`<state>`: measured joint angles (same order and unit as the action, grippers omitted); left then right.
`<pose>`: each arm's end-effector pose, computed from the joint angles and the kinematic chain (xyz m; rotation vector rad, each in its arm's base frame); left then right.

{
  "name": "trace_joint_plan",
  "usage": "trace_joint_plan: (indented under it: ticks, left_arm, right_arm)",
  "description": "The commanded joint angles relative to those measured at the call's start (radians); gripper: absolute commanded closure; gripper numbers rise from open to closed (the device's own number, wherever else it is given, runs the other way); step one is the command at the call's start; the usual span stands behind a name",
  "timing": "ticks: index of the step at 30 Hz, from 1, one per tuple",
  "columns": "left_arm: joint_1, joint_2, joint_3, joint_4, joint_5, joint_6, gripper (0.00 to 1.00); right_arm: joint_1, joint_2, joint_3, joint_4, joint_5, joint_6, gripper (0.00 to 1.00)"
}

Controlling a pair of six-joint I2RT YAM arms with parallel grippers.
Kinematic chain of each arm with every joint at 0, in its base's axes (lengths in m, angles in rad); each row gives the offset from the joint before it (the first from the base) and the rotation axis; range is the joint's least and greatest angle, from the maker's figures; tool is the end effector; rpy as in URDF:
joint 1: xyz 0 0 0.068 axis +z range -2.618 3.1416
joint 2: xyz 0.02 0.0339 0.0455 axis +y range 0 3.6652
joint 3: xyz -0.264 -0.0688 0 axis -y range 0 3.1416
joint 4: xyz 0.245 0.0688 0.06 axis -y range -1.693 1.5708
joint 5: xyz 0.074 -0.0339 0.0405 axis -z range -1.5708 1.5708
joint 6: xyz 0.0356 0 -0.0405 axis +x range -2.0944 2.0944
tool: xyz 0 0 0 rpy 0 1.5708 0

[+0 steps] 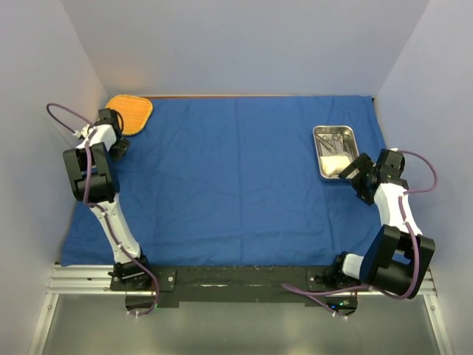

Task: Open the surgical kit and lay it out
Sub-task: Pick up the medical item from the container.

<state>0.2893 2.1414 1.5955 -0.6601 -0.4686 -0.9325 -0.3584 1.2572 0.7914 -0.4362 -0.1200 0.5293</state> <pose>0.4180 0.1412 0.1610 -1.5964 2.0788 0.4403 0.2377 -0.0845 0.2224 1.0167 2.2586 0.2217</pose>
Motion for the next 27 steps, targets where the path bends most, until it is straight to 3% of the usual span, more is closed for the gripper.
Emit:
trace_joint_plan:
  ticks: [1,13,19,27]
  left_arm:
    - [0.024,0.005,0.027,-0.050,-0.077,0.006,0.04]
    - [0.005,-0.375,-0.340,0.027,-0.024,0.032,0.02]
    - [-0.004,-0.579,-0.607,0.050,-0.054,0.077,0.02]
    - [0.040,-0.537,-0.724,0.039,-0.015,0.073,0.03]
  right_arm:
    - [0.056,-0.012,0.098,-0.013,0.057,-0.063,0.01]
    - [0.282,0.175,0.360,-0.059,0.105,-0.127,0.01]
    - [0.309,0.246,0.342,-0.025,0.118,-0.130,0.01]
    - [0.306,0.312,0.368,0.010,0.187,-0.085,0.02]
